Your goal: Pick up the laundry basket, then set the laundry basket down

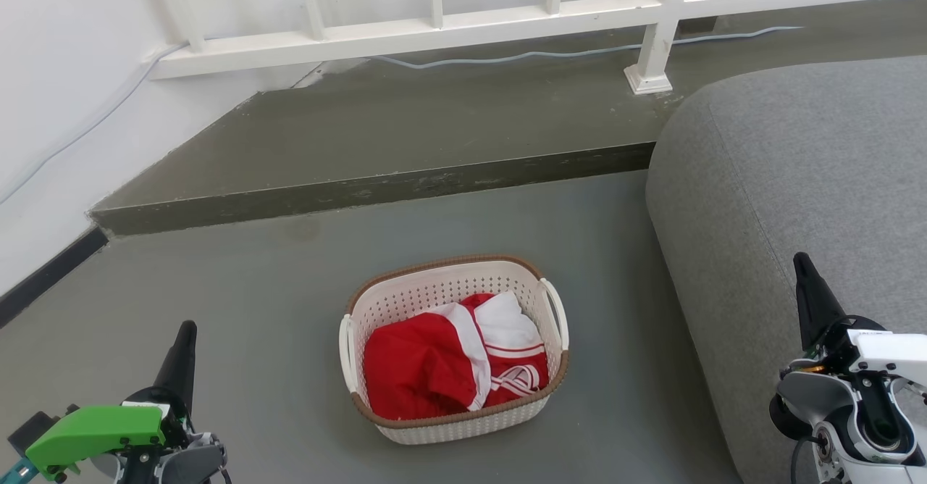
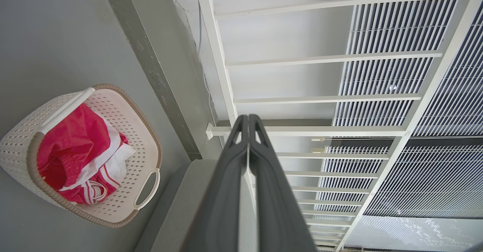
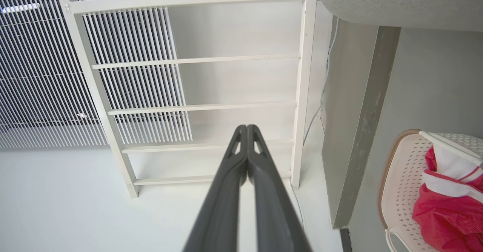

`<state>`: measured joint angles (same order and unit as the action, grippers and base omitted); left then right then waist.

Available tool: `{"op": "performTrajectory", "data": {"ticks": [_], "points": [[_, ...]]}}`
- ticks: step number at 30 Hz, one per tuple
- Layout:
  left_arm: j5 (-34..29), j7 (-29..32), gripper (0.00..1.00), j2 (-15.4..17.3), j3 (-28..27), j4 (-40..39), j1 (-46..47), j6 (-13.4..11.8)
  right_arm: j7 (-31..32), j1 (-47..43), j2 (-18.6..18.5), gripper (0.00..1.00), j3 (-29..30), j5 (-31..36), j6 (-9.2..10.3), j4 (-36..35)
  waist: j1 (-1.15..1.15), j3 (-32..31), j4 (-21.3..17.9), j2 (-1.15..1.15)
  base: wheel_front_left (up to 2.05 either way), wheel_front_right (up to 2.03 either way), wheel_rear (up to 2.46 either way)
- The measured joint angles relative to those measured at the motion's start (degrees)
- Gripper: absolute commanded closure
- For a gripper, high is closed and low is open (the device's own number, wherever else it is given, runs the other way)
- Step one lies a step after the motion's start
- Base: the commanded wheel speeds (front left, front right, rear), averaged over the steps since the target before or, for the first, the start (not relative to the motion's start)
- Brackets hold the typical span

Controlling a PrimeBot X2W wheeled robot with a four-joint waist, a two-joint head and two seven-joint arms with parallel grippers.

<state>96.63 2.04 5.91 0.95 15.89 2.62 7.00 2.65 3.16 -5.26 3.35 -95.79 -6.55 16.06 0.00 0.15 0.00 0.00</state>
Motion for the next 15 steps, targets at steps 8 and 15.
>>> {"op": "performTrajectory", "data": {"ticks": [8,15], "points": [[0.0,0.0,1.0,-0.01,-0.07,-0.01,0.03,0.0,0.0,0.0,0.03,1.0,0.03,0.01,0.0,0.0,0.0,0.01,0.0,0.0,0.0,0.0,0.0],[-0.01,0.0,1.0,-0.01,-0.16,-0.03,0.04,0.01,0.01,0.01,0.08,1.0,0.09,0.01,0.0,-0.01,0.0,0.01,0.0,0.0,0.0,0.0,0.0]]}}
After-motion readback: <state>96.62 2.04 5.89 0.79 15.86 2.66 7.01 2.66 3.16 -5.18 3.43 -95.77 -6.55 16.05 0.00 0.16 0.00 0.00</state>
